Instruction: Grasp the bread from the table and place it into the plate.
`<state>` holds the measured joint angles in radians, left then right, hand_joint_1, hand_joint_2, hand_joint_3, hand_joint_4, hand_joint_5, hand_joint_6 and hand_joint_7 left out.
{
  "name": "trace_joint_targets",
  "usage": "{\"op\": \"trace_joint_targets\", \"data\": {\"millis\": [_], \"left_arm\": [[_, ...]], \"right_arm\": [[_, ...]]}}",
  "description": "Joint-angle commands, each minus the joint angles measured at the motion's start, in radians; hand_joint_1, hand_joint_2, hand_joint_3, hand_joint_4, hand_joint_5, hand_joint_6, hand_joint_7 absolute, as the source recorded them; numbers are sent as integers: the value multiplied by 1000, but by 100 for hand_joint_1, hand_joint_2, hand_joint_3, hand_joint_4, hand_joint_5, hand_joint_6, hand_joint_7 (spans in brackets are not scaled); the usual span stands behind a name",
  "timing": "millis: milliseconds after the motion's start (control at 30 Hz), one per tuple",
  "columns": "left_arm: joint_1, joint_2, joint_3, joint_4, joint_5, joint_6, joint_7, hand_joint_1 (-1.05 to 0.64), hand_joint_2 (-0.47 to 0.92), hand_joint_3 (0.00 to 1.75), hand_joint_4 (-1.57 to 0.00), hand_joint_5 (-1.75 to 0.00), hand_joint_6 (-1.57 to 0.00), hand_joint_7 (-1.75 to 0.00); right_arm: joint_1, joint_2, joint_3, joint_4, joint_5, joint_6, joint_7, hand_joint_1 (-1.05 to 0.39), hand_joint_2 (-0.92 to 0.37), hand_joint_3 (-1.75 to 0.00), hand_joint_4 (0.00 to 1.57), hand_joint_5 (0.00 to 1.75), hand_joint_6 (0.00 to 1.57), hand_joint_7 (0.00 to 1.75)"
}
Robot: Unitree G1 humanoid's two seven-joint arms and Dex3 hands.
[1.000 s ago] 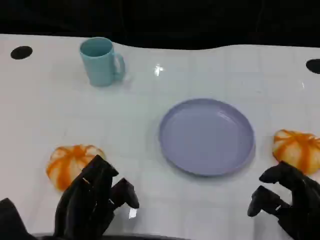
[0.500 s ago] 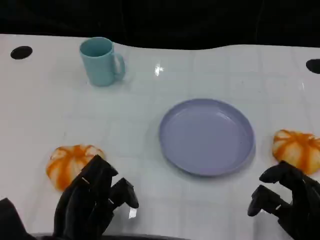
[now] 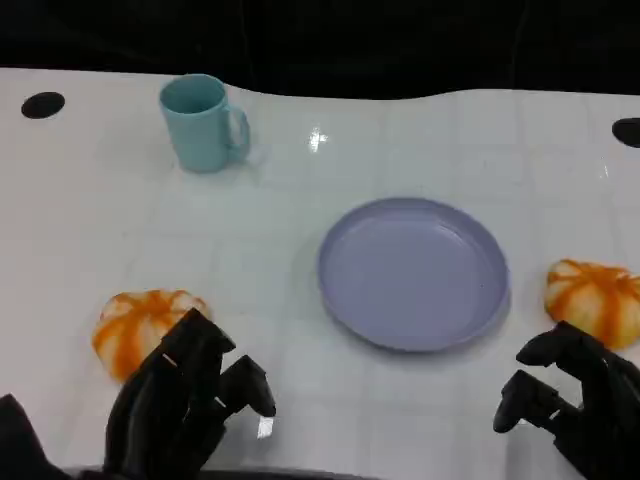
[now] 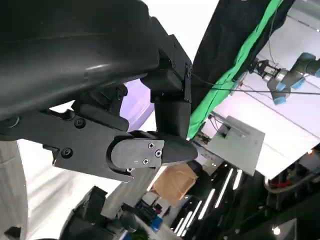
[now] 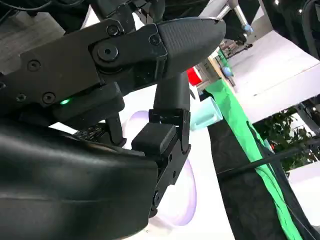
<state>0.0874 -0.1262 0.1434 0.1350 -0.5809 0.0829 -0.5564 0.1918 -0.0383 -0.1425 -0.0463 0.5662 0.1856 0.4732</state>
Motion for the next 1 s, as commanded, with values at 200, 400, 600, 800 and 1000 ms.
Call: {"op": "trace_joint_targets", "data": {"millis": [200, 400, 600, 800, 1000], "left_arm": [[-6, 98, -25, -91, 194, -170, 47, -52, 92, 18, -57, -108, -71, -26], [9, 253, -73, -225, 557, -270, 171, -46, 92, 18, -41, -80, -59, -4], [22, 384, -102, -370, 874, -264, 273, -50, 92, 12, -30, -65, -51, 0], [13, 478, -155, -445, 1290, -227, 399, -53, 92, 9, -37, -39, -50, 0], [-15, 550, -197, -487, 1429, -148, 320, -54, 89, 0, -31, -17, -41, 0]], "right_arm": [[4, 0, 10, -9, -9, -10, -6, -55, -92, -16, 72, 157, 78, 110], [8, 1, 11, -15, -6, -3, -11, -55, -92, -16, 73, 154, 80, 107], [7, -3, 11, -15, -5, -8, -4, -54, -92, -17, 73, 155, 80, 106], [9, -2, 10, -19, -5, -4, -10, -55, -92, -16, 73, 157, 80, 109], [14, -1, 8, -27, 2, 6, -14, -54, -92, -16, 71, 158, 79, 110]]}}
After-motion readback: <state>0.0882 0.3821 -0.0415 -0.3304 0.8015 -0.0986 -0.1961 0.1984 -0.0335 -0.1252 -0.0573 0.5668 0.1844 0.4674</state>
